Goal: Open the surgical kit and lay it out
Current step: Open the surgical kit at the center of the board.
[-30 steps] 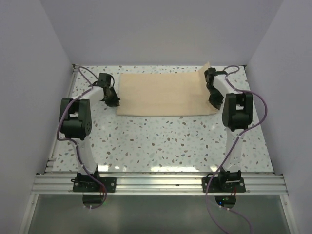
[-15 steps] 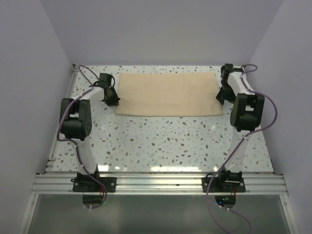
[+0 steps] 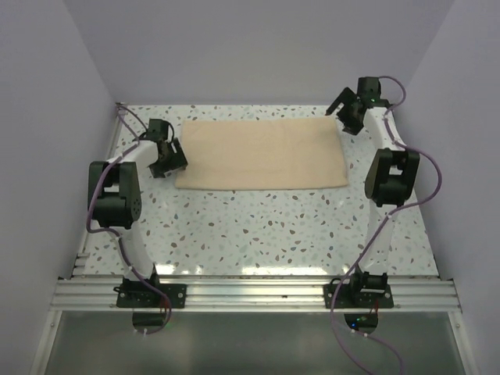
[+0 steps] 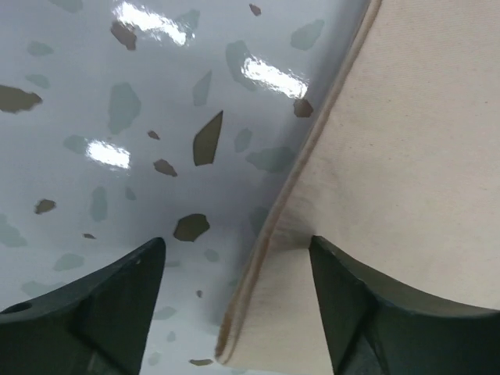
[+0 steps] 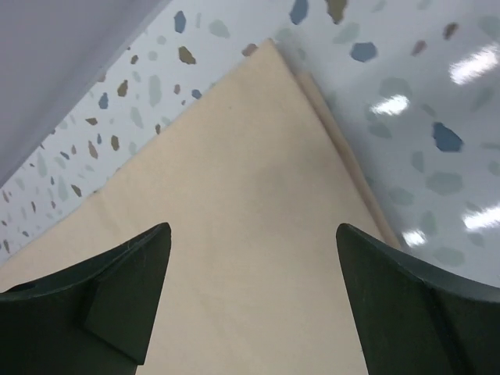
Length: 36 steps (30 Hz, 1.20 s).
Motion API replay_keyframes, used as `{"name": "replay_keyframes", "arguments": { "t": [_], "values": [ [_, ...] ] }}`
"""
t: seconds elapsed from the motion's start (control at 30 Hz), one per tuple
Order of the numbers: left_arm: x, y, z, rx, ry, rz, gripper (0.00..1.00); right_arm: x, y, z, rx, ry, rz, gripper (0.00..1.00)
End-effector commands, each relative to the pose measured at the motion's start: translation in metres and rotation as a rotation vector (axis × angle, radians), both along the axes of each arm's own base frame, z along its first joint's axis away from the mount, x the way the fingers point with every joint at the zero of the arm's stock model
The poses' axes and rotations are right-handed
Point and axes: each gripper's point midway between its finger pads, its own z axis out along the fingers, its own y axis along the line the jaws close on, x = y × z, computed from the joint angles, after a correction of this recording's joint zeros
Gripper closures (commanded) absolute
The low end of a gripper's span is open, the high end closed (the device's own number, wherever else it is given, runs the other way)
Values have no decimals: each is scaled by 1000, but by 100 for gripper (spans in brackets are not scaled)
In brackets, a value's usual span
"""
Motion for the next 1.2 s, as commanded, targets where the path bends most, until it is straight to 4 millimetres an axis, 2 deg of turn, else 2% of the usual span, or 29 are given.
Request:
{"name": "replay_keyframes", "arguments": {
  "t": [0.0, 0.03, 0.07, 0.1, 0.13, 0.17, 0.2, 0.3, 0.4, 0.43, 0.5, 0.53, 0.63, 0.73, 0.8, 0.93, 1.17],
  "values": [
    [-5, 18, 4, 65, 52, 15, 16, 47, 38, -4, 157, -105, 85, 10],
    [-4, 18, 7, 65, 49, 17, 14, 54, 43, -9, 160, -108, 88, 11],
    [-3, 17, 11, 63, 41, 13, 14, 67, 42, 4, 154, -153, 81, 11],
    [-1, 17, 18, 63, 26, 10, 14, 74, 42, -14, 154, -138, 69, 11],
    [-1, 17, 20, 66, 24, 11, 14, 80, 41, -15, 148, -148, 57, 11],
    [-2, 19, 23, 71, 25, 9, 14, 89, 38, -5, 138, -185, 40, 12],
    [-3, 19, 26, 75, 23, 7, 14, 94, 38, -18, 143, -175, 22, 13],
    [-8, 21, 29, 85, 33, 12, 16, 104, 23, -17, 88, -204, -41, 14],
    [-13, 21, 27, 85, 43, 17, 17, 105, 10, -13, 31, -220, -76, 14],
    [-14, 21, 26, 86, 46, 19, 17, 105, 7, -1, 15, -243, -83, 14],
    [-15, 21, 23, 79, 53, 25, 18, 102, 3, 4, -20, -246, -76, 14],
    [-15, 20, 21, 76, 58, 23, 18, 102, -3, 18, -51, -268, -94, 14],
    [-11, 18, 17, 66, 66, 24, 18, 94, -19, 15, -130, -253, -135, 15],
    [-7, 15, 13, 51, 77, 18, 19, 92, -26, 10, -167, -233, -142, 15],
    [-5, 14, 11, 46, 84, 17, 20, 93, -26, 4, -175, -213, -137, 17],
    [-2, 13, 8, 39, 87, 14, 20, 95, -25, 4, -168, -219, -139, 20],
    [2, 14, 9, 49, 88, 6, 21, 94, -20, -19, -141, -180, -125, 31]
  ]
}}
